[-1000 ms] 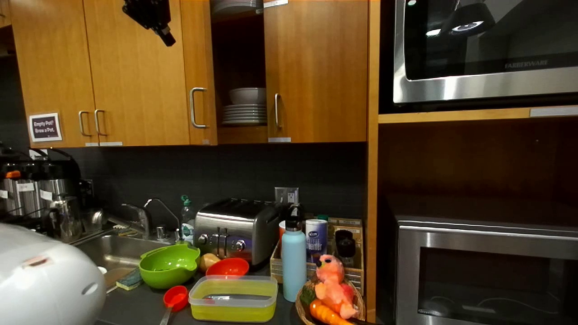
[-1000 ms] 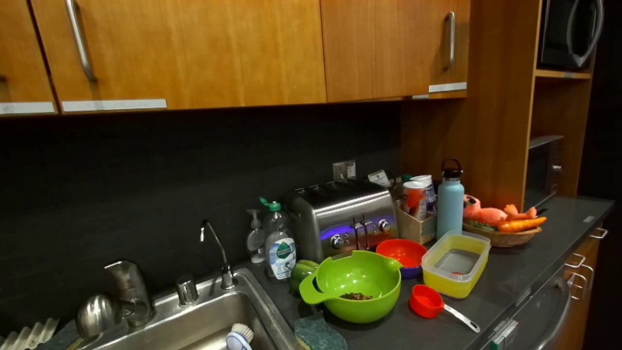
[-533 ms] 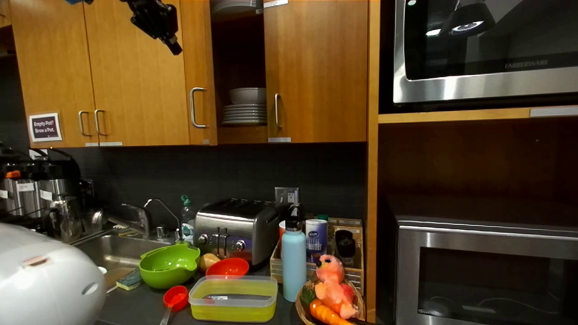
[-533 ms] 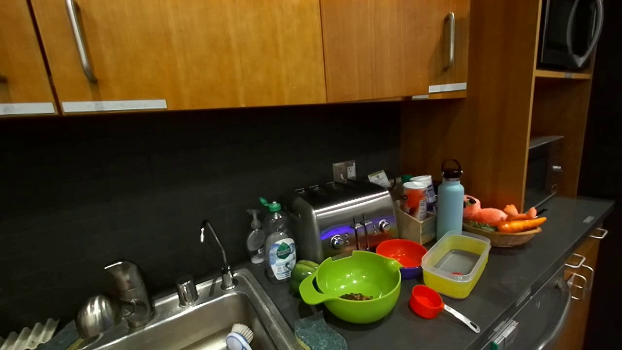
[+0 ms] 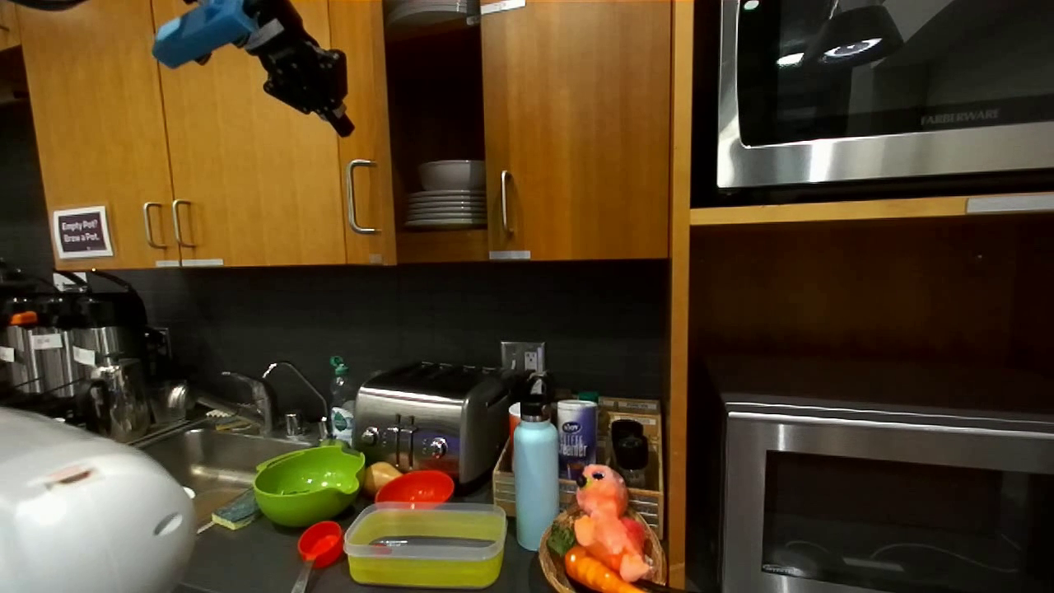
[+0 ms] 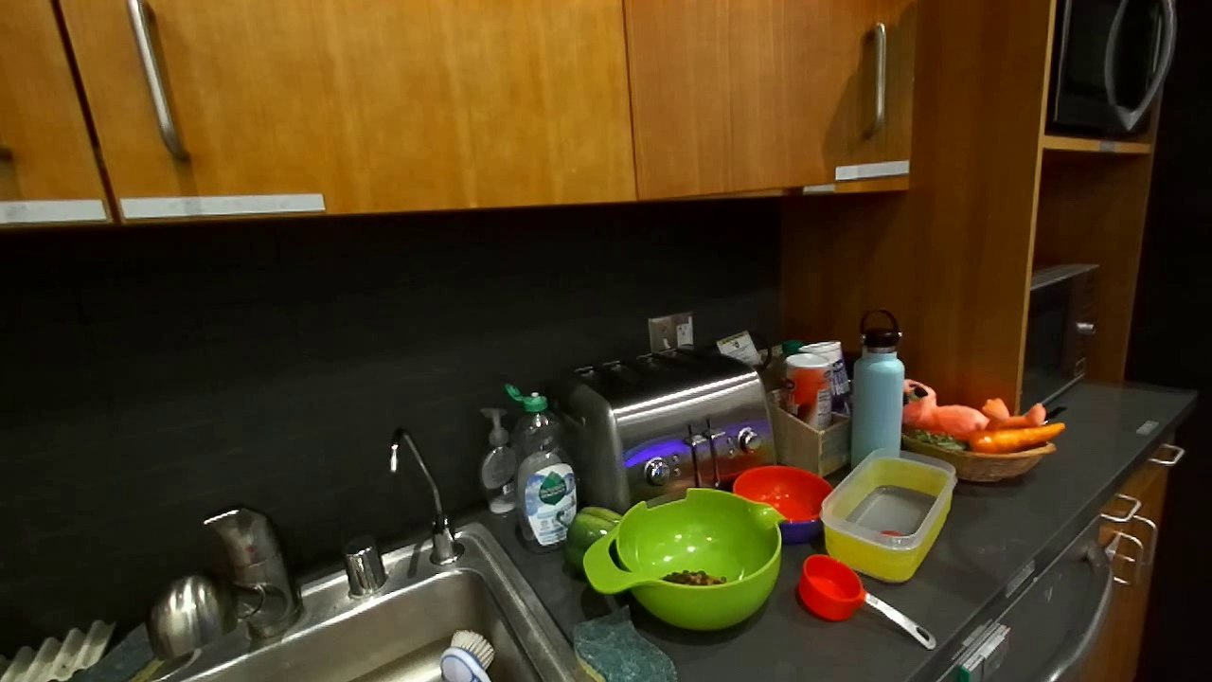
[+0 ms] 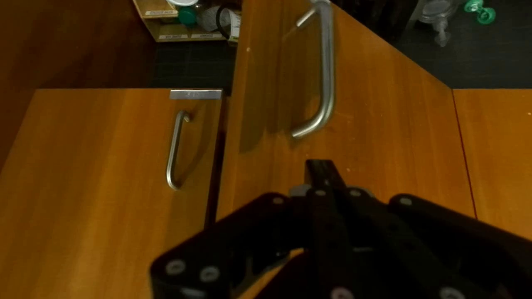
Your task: Close the top left cabinet door
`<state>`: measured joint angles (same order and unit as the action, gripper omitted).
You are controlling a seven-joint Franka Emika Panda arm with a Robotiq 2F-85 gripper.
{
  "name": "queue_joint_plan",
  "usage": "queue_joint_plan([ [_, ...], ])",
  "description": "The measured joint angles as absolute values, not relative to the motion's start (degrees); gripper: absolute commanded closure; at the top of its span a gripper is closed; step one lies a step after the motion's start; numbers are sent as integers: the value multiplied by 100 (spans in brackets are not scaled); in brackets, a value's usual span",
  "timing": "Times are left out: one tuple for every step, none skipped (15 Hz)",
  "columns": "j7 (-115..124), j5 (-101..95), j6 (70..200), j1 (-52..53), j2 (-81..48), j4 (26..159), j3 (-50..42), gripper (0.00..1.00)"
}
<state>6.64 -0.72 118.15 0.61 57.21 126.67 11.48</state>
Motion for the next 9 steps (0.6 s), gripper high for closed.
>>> queue_joint_plan([
  [532, -226, 11860, 75, 5720, 12707, 1151, 100],
  [401, -371, 11906, 86, 5719, 12735, 1150, 100],
  [282, -508, 11941, 93, 5719, 12751, 1150, 100],
  [171, -636, 11978, 93, 5720, 12758, 1149, 100],
  [76, -748, 12015, 93, 5719, 12760, 1147, 100],
  [5, -840, 12042, 94, 5720, 12760, 1146, 100],
  [-64, -912, 12065, 99, 5720, 12764, 1145, 100],
  [-115, -966, 12092, 111, 5720, 12774, 1142, 100],
  [-161, -1008, 12122, 128, 5720, 12792, 1138, 100],
])
